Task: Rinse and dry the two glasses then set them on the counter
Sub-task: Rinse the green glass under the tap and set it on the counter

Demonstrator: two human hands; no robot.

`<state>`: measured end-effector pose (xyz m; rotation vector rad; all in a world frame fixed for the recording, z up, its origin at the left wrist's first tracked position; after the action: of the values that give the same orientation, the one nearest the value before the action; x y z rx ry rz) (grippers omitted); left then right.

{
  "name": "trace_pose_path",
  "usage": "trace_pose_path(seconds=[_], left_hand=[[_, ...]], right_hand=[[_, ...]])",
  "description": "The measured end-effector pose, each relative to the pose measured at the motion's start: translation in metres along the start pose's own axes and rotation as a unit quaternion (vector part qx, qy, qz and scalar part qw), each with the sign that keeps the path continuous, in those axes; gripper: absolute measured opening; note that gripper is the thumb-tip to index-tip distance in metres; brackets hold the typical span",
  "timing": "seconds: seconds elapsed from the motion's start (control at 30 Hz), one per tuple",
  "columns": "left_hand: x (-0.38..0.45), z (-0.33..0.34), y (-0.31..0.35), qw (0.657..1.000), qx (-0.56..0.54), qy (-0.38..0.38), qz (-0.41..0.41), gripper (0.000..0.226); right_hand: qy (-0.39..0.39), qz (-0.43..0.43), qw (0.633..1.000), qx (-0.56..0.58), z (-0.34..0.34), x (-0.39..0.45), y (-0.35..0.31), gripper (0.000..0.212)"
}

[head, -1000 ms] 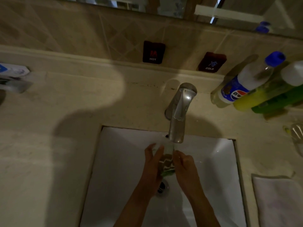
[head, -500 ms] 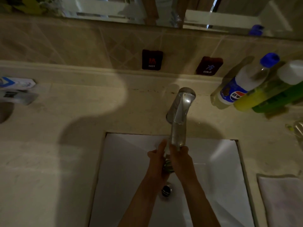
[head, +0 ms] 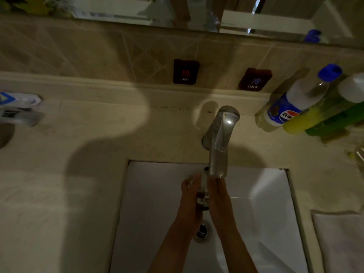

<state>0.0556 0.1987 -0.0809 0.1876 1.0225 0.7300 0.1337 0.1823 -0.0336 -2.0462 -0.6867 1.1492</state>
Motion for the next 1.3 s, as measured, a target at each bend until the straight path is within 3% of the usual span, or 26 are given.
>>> trace_pose_path(seconds=[0.03,0.13,0.23,0.37,0.47,0.53,0.6,0.67,0.77,0.83,1.03,1.13,1.2,1.3], left_hand=[[0.000,0.000,0.001,1.000,0.005,0.010,0.006,0.096],[-0.002,0.008,0.009,0.999,0.023,0.028,0.034,0.079],[-0.001,0.015,0.010,1.000,0.018,-0.017,0.008,0.075],[0.002,0.012,0.005,0.998,-0.028,-0.040,-0.029,0.080],[0.000,0.018,0.009,0.998,-0.030,-0.049,-0.034,0.067],[-0.001,0.025,0.012,0.997,-0.010,-0.070,-0.043,0.074],[-0.003,0.030,0.015,0.996,0.001,-0.069,-0.054,0.089],[-0.002,0.030,0.016,0.997,-0.007,-0.055,-0.055,0.094],[-0.002,0.029,0.016,0.997,-0.021,-0.054,-0.050,0.097],[-0.002,0.028,0.017,0.996,-0.037,-0.056,-0.052,0.089],[-0.006,0.028,0.021,0.996,-0.019,-0.068,-0.047,0.071],[-0.008,0.029,0.020,0.996,-0.001,-0.072,-0.047,0.067],[-0.010,0.030,0.022,0.996,-0.003,-0.074,-0.048,0.065],[-0.009,0.030,0.021,0.995,-0.016,-0.077,-0.056,0.069]], right_hand=[[-0.006,-0.018,1.000,-0.007,0.000,-0.004,-0.004,0.028],[0.031,-0.040,0.999,0.003,-0.003,-0.007,-0.012,0.027],[0.071,-0.052,0.996,0.017,-0.007,-0.002,-0.012,0.054],[0.117,-0.080,0.990,-0.022,-0.032,0.001,-0.033,0.012],[0.173,-0.137,0.975,-0.028,-0.062,0.000,-0.060,0.015],[0.155,-0.211,0.965,0.000,-0.078,-0.002,-0.088,0.025],[0.084,-0.298,0.950,-0.023,-0.085,0.000,-0.119,0.046],[0.018,-0.354,0.927,-0.124,-0.084,0.011,-0.144,0.066],[0.037,-0.429,0.844,-0.319,-0.077,0.028,-0.166,0.059],[0.062,-0.458,0.809,-0.362,-0.075,0.035,-0.173,0.048],[0.086,-0.494,0.760,-0.413,-0.074,0.034,-0.190,0.035],[0.103,-0.465,0.759,-0.444,-0.063,0.039,-0.189,0.028],[0.105,-0.451,0.764,-0.449,-0.060,0.043,-0.186,0.035],[0.086,-0.475,0.749,-0.454,-0.062,0.049,-0.189,0.035]])
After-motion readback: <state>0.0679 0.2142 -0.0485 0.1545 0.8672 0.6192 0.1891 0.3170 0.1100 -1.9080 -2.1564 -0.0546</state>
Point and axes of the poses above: each hand's wrist, its own x-axis towards the middle knuckle, its own z-axis out of the palm, y = z × x, the point moved 4 cm from there along x, towards the middle knuckle, and after that the axes turned 9 degrees about -x, right-handed, at the moved point
